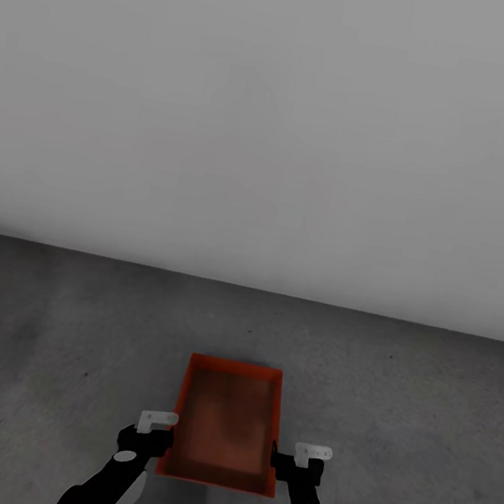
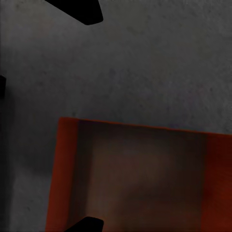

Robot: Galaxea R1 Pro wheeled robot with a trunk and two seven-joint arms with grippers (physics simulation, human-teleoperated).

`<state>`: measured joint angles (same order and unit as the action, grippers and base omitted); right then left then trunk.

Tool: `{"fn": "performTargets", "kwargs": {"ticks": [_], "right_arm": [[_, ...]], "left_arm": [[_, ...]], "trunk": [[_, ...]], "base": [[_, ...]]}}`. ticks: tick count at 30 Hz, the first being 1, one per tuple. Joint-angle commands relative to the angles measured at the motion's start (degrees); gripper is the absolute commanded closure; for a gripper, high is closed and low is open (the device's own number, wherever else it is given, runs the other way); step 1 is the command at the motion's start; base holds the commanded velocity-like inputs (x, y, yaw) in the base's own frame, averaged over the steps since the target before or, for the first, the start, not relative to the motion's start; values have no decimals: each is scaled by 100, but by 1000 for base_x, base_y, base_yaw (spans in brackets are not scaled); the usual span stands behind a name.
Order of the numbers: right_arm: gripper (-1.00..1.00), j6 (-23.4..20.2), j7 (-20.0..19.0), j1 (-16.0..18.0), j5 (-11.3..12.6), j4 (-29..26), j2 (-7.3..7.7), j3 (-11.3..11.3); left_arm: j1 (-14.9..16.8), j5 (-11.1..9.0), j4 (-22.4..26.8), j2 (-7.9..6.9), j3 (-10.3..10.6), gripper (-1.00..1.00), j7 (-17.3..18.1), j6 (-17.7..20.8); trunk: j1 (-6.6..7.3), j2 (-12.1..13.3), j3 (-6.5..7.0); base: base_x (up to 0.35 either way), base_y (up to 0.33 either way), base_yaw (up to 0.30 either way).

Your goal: Move the two storage containers from the living room to the garage. In the garage, place one container on the floor and stack the other container on top of it (either order is fine).

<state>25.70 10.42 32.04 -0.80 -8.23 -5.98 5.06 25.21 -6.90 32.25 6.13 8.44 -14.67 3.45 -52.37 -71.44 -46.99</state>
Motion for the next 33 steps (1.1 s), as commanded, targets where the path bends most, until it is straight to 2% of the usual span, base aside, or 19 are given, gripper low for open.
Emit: {"fn": "performTargets", "kwargs": {"ticks": [1, 33], "right_arm": [[-100, 6, 56, 4, -8, 6, 0, 47], [-100, 6, 56, 4, -15, 6, 0, 47]], "left_arm": [[1, -61, 9, -7, 44, -100, -50, 26], [0, -70, -44, -7, 44, -100, -39, 33]], "trunk": [[23, 39, 15], [725, 1323, 589]], "base": [[0, 0, 0], [0, 0, 0]]}}
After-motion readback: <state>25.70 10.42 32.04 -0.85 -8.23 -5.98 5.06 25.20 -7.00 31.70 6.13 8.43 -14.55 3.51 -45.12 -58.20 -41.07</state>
